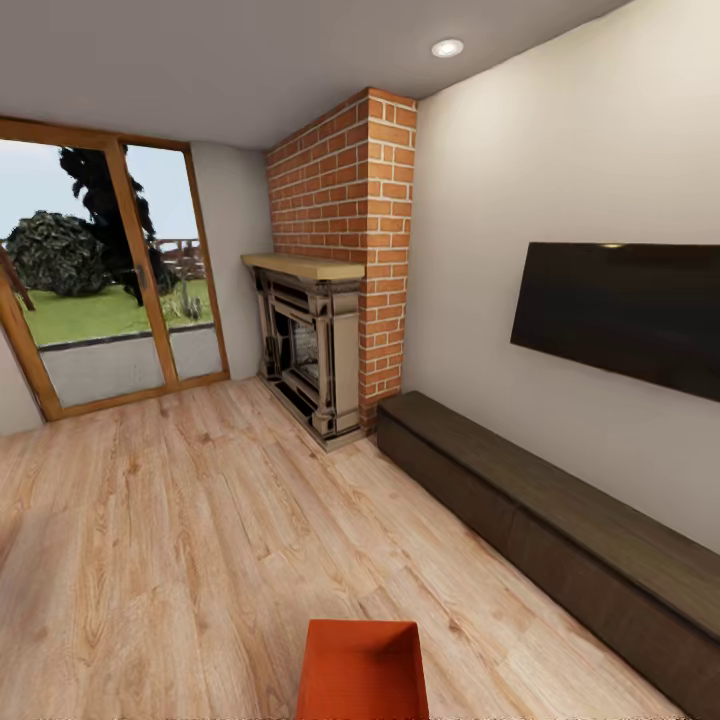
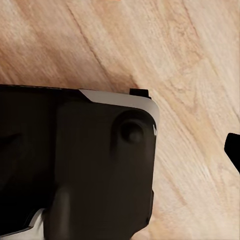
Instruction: Move the two storage containers from the living room to the garage. In the garage, place one container on the floor and stack the other container on top of it (either order is fine).
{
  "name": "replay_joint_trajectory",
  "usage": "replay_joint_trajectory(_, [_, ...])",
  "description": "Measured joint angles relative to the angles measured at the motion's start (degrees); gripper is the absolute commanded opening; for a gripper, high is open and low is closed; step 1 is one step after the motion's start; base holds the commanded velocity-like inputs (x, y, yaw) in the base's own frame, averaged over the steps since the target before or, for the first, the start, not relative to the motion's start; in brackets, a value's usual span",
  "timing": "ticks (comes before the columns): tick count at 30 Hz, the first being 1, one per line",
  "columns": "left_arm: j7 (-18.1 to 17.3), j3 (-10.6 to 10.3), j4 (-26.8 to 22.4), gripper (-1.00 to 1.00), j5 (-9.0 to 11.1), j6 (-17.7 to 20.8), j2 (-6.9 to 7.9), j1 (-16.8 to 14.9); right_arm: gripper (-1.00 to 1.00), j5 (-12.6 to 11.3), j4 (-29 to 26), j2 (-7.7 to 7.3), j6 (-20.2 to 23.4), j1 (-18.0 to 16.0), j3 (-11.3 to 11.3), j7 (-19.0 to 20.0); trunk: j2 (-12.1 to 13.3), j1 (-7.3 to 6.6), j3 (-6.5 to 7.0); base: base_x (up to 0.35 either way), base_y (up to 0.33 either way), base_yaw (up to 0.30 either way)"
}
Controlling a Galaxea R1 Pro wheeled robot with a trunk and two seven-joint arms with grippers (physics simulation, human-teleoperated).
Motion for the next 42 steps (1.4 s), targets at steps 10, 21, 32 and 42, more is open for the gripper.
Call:
replay_joint_trajectory(10, [0.0, 0.0, 0.0, 1.00, 0.0, 0.0, 0.00, 0.0, 1.00, 0.0, 0.0, -0.08, 0.0, 0.0, 0.0, 0.0, 0.0, 0.00, -0.92, 0.000, 0.000, 0.000])
replay_joint_trajectory(21, [0.0, 0.0, 0.0, 1.00, 0.0, 0.0, 0.00, 0.0, 1.00, 0.0, 0.0, -0.14, 0.0, 0.0, 0.0, 0.0, 0.0, 0.00, -1.93, 0.000, 0.000, 0.000])
replay_joint_trajectory(32, [0.0, 0.0, 0.0, 1.00, 0.0, 0.0, 0.00, 0.0, 1.00, -0.1, 0.0, -0.15, 0.0, 0.0, 0.0, -0.1, 0.0, 0.00, -2.95, 0.000, 0.000, 0.000])
replay_joint_trajectory(42, [0.0, 0.0, 0.0, 1.00, 0.0, 0.0, 0.00, 0.0, 1.00, 0.0, 0.0, -0.12, -0.1, 0.0, -0.1, -0.1, 0.0, 0.00, -3.87, 0.000, 0.000, 0.000])
